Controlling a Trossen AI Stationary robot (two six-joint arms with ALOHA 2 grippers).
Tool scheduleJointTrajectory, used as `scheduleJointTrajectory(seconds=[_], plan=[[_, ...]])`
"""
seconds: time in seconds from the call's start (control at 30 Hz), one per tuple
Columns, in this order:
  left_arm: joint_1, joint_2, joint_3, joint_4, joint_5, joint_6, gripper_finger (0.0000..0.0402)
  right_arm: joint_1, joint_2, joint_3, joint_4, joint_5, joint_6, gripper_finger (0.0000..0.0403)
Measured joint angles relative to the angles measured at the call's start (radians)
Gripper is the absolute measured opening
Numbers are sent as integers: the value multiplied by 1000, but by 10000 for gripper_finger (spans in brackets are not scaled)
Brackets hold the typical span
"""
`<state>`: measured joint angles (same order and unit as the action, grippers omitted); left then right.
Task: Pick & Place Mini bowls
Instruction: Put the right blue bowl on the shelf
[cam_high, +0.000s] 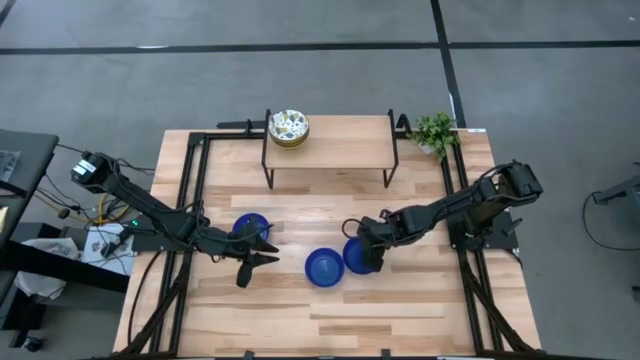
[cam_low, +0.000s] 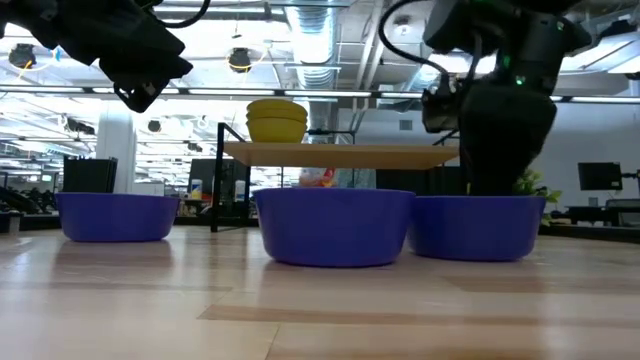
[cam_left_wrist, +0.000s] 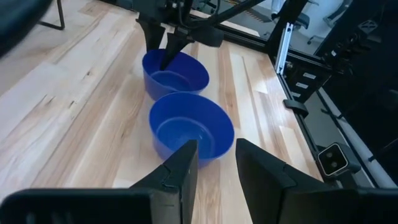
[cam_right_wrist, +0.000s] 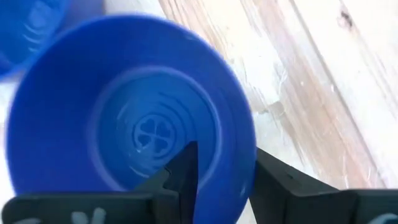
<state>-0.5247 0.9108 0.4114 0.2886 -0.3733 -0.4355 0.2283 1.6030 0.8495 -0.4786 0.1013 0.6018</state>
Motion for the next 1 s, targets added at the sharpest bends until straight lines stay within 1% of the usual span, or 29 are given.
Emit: scheduleJointTrajectory(seconds=[0.2, 1.0], plan=[[0, 0, 0, 5, 0, 0, 108, -2, -19, 20, -19, 2, -5, 108], [0, 1, 0, 5, 0, 0, 108, -2, -20, 23, -42, 10, -7, 108]])
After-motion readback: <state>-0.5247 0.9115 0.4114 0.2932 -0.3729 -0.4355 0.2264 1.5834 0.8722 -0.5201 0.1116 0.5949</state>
